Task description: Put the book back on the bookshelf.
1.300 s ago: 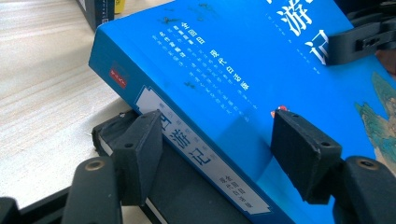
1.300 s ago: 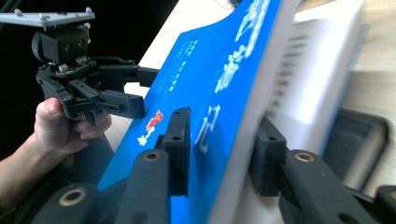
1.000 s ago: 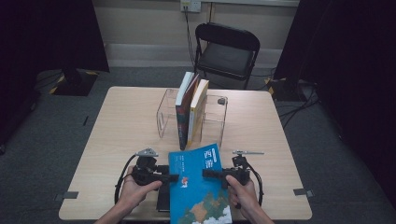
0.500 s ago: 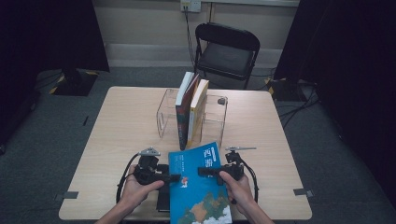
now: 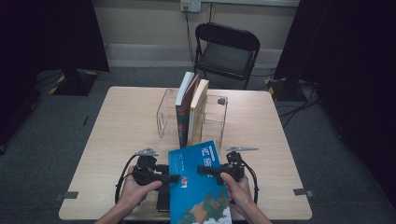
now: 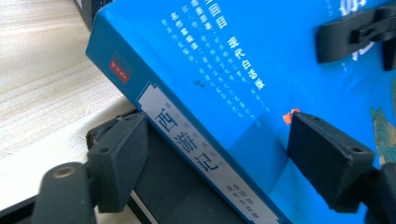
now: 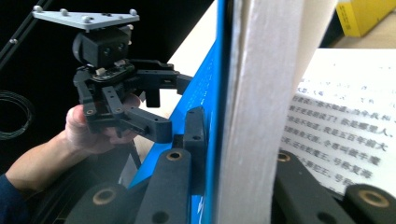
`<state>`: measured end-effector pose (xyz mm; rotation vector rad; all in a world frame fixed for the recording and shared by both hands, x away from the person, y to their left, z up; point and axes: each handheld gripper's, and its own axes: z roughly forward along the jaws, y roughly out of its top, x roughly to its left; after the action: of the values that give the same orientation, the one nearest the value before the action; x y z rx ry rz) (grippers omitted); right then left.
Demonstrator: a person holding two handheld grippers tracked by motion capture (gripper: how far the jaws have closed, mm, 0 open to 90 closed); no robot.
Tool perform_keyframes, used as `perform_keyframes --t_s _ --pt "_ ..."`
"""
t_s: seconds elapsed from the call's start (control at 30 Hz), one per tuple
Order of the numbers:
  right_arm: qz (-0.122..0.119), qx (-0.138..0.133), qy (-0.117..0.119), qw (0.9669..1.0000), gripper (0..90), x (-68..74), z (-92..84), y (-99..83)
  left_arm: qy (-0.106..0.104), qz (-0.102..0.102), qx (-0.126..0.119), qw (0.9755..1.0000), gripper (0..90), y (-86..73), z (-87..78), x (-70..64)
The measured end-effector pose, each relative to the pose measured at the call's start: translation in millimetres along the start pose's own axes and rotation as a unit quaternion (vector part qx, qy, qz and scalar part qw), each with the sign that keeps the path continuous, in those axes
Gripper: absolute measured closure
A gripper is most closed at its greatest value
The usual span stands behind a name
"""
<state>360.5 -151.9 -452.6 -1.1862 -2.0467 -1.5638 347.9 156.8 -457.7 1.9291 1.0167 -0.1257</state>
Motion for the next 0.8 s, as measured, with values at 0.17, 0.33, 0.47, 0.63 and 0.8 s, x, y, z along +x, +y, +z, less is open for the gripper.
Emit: perform_keyframes --t_s 0.17,0.33,0.47,0.63,0.8 --pt "-0.022 -0.012 -0.001 0.9997 78.9 9.8 -3.0 0.4 -0.022 -0.008 0.000 0.9997 15.9 -0.5 1.3 0.0" --pt "-0.037 -0.020 0.001 0.9991 79.2 18.7 -5.7 0.0 -0.047 -0.006 0.002 0.9989 14.9 -0.8 5.2 -5.0" --pt "-0.049 -0.027 0.004 0.9984 79.4 25.1 -6.8 -0.5 -0.060 0.002 0.004 0.9982 14.1 -2.0 6.5 -9.3" --pt "-0.071 -0.034 0.007 0.9968 79.5 36.8 -8.5 -0.2 -0.107 -0.005 0.017 0.9941 16.0 -0.8 8.8 -7.5" --pt "-0.098 -0.040 0.012 0.9943 79.9 50.9 -10.0 1.2 -0.125 0.002 0.009 0.9921 21.1 3.1 4.6 -13.8"
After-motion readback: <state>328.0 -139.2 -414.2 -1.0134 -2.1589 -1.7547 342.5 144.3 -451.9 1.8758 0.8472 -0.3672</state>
